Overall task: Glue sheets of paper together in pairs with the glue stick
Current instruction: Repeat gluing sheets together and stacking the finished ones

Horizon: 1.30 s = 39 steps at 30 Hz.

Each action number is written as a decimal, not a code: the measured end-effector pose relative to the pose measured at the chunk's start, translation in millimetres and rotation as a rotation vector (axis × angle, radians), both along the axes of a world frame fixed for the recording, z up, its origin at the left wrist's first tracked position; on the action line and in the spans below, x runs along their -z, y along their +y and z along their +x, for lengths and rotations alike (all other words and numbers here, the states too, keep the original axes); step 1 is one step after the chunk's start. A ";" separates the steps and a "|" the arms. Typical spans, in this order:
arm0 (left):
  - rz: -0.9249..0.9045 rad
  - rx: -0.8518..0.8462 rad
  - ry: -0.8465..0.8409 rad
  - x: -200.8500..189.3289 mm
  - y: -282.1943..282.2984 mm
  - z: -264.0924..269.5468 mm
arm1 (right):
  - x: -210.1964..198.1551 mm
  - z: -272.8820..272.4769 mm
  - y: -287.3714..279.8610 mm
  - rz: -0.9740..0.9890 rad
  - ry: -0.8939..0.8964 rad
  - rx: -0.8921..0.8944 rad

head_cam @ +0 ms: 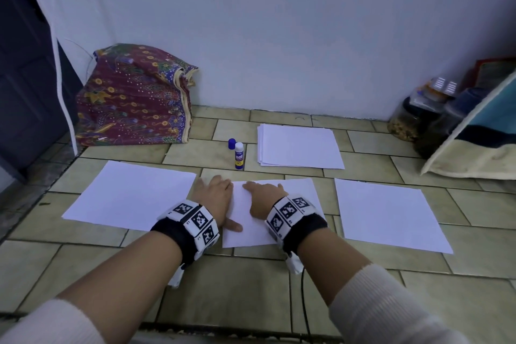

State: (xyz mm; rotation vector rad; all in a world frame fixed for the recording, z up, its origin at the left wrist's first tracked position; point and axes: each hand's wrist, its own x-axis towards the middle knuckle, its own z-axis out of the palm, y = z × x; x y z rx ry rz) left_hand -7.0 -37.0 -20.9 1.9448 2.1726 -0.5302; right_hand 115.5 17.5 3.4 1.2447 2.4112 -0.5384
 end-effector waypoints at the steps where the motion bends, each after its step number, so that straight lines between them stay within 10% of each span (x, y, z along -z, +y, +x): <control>1: 0.005 -0.002 0.007 0.0 0.2 0.0 | -1.4 8.6 4.4 -0.012 0.007 0.042; 11: -0.026 -0.002 -0.010 -1.3 -5.2 -2.5 | 3.2 86.7 44.1 0.004 -0.031 0.330; 20: 0.061 0.037 -0.009 -15.2 -2.0 -2.1 | 6.8 73.9 23.4 0.279 -0.229 0.231; 27: 0.056 0.255 -0.211 -12.2 -0.3 24.2 | 14.2 44.0 5.7 0.227 -0.049 0.144; 39: -0.072 0.072 -0.193 0.2 5.3 17.5 | 18.9 13.3 -1.1 0.119 0.024 0.011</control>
